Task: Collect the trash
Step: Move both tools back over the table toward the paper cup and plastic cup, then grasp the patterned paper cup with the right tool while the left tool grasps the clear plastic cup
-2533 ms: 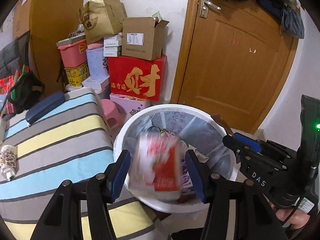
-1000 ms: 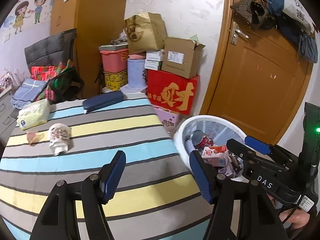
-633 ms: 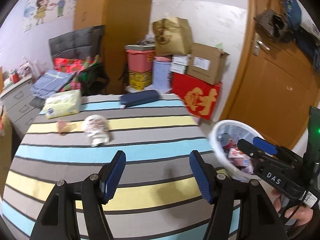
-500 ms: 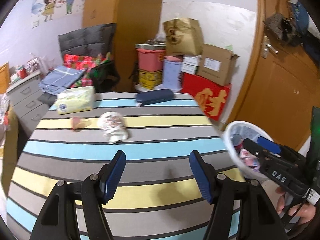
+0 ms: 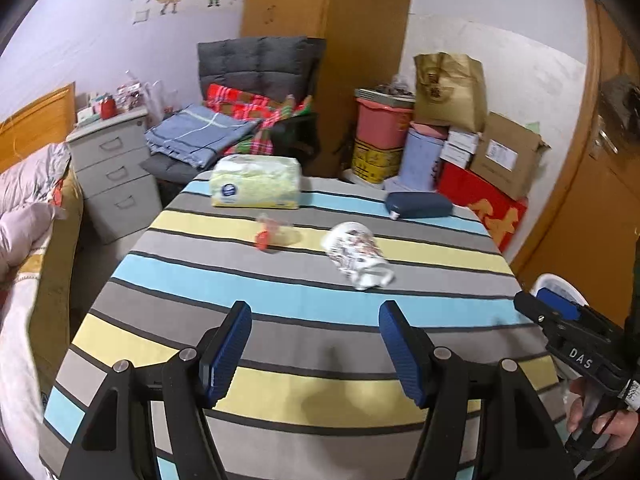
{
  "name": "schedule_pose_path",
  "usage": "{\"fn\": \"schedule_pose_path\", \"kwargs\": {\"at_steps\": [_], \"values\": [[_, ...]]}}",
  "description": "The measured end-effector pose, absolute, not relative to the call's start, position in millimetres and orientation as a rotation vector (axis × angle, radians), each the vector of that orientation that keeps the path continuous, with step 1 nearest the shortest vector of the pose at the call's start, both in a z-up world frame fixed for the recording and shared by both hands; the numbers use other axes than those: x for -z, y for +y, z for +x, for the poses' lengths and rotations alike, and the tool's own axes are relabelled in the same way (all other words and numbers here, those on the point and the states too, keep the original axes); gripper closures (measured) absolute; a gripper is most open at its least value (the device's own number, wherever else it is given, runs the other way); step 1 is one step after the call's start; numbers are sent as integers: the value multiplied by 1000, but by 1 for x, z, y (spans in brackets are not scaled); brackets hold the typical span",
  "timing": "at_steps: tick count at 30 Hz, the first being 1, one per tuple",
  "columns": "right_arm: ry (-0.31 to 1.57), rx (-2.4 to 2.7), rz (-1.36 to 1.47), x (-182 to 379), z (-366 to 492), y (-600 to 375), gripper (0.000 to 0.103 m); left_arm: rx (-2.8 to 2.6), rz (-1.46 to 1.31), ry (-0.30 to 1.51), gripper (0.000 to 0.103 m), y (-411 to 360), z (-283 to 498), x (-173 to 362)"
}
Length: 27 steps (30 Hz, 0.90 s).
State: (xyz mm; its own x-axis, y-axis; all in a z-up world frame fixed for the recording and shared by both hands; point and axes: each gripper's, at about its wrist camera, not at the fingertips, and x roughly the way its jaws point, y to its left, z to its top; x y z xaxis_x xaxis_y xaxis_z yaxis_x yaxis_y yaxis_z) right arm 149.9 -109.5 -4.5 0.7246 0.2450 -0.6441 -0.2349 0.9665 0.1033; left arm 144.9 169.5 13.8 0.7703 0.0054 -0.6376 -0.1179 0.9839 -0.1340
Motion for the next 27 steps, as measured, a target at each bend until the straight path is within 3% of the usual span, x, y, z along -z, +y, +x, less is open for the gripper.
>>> {"fn": "schedule_pose_path", "kwargs": {"at_steps": [17, 21, 27], "values": [[821, -456, -17, 30, 207, -22, 46, -38, -160, 746, 37, 235, 224, 11], [867, -454, -44, 40, 222, -9, 46, -11, -139, 763, 28, 241, 252, 18], [919, -398, -68, 47, 234, -11, 45, 26, -140, 791, 28, 249, 290, 33]]}}
